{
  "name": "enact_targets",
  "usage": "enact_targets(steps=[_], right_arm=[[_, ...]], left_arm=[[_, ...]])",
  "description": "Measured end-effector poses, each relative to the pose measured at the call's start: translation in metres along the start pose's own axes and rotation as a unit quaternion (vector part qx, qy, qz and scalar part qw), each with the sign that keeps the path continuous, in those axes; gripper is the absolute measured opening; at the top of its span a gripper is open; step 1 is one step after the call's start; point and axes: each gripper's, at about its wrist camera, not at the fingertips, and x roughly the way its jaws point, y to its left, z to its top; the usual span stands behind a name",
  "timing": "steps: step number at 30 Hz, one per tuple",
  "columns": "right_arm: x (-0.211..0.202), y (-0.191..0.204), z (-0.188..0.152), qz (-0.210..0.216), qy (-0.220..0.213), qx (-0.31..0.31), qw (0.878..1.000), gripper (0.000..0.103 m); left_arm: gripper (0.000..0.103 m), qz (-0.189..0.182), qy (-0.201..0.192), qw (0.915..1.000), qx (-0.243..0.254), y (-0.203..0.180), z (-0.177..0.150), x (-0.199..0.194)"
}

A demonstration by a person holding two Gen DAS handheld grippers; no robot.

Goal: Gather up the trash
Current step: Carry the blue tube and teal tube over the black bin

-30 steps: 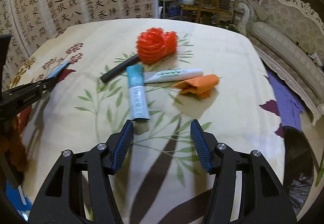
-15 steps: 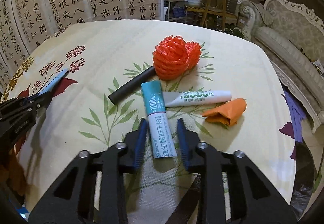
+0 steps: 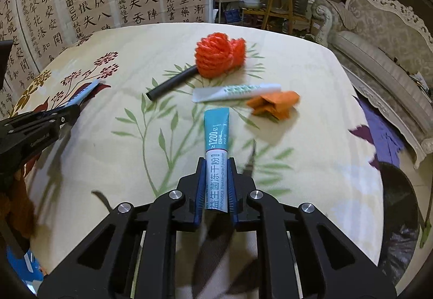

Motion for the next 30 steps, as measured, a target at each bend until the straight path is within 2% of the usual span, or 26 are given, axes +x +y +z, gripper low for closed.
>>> enact_targets(steps=[9,16,22,30], right_arm=[[-0.026,-0.036,-0.017,-0.021,-0.023,0.05,0.998,0.014],[-0.057,-0.08,-0.03,-0.07,-0.054,0.093,0.992,0.014],[-0.079,-0.121,-0.049,-0.119,-0.068,0.134,0.981,0.014],[-0.094,-0.169,-0.073,-0.168,-0.075,0.179,0.966,0.014]], left_arm=[[0.015,-0.034,-0.024,0.999,0.018,-0.038,-0.006,-0.017],[0.015,-0.077,-0.044,0.9948,0.049,-0.085,-0.007,-0.034],[0.015,-0.123,-0.057,0.9873,0.083,-0.135,-0.009,-0.046],[0.015,-0.179,-0.062,0.9722,0.137,-0.205,-0.016,-0.056]])
